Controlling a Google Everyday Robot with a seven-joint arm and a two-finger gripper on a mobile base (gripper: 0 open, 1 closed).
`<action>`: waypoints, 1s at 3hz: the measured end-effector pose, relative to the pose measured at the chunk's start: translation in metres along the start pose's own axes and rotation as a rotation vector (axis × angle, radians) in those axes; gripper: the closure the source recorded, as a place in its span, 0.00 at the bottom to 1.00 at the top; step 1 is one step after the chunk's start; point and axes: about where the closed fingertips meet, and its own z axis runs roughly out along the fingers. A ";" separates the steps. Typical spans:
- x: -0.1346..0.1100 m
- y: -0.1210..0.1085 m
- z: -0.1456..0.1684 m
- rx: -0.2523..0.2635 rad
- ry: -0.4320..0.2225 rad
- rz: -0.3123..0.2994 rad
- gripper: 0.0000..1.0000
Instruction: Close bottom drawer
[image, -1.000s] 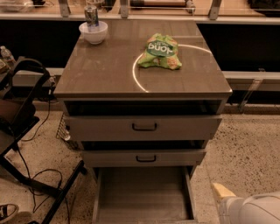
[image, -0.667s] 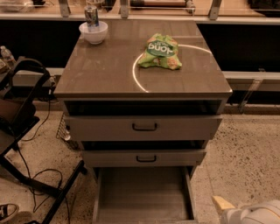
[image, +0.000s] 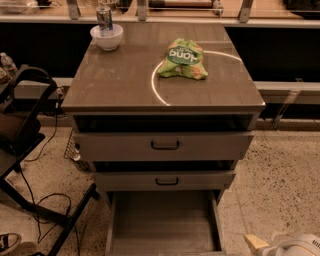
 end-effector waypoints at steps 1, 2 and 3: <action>0.013 0.019 0.035 -0.028 -0.010 -0.033 0.15; 0.012 0.024 0.043 -0.038 -0.017 -0.047 0.38; 0.011 0.024 0.043 -0.039 -0.018 -0.047 0.70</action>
Offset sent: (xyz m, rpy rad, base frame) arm -0.0097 -0.0133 -0.0344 0.0002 0.0253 0.0322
